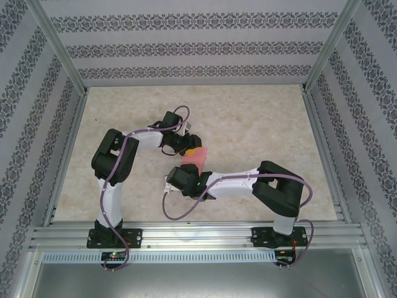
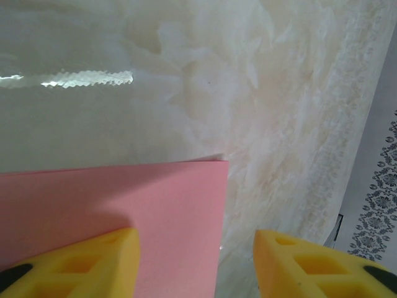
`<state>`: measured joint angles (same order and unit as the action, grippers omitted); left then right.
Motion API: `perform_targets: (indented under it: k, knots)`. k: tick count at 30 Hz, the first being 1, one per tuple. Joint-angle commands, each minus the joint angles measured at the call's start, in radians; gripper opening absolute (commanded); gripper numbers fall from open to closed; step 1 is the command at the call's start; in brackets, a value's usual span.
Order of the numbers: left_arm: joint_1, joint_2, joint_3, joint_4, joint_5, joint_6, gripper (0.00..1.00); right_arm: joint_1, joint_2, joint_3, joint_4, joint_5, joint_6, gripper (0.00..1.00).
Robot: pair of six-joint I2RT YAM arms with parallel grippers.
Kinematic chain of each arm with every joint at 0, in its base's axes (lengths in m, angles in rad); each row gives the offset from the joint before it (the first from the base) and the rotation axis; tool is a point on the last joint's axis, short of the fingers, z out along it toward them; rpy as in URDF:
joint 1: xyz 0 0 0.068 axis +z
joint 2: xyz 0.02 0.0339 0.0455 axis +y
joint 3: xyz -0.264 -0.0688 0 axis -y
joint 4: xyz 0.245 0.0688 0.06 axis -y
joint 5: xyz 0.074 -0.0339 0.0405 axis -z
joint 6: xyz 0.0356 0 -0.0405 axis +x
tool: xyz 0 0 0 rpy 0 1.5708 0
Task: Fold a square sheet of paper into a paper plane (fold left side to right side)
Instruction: Third fold the triangle at the center of the table.
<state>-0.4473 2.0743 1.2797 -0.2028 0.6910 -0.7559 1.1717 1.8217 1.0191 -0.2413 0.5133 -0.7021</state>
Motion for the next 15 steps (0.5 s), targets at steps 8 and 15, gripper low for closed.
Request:
perform_targets:
  k: [8, 15]
  knots:
    - [-0.008, 0.047, -0.021, -0.006, -0.008, 0.018, 0.49, -0.033, -0.061, -0.059, -0.020, 0.011, 0.020, 0.54]
    - [-0.009, 0.050, -0.013, -0.007, -0.009, 0.015, 0.51, -0.066, -0.100, -0.093, -0.028, 0.018, 0.016, 0.51]
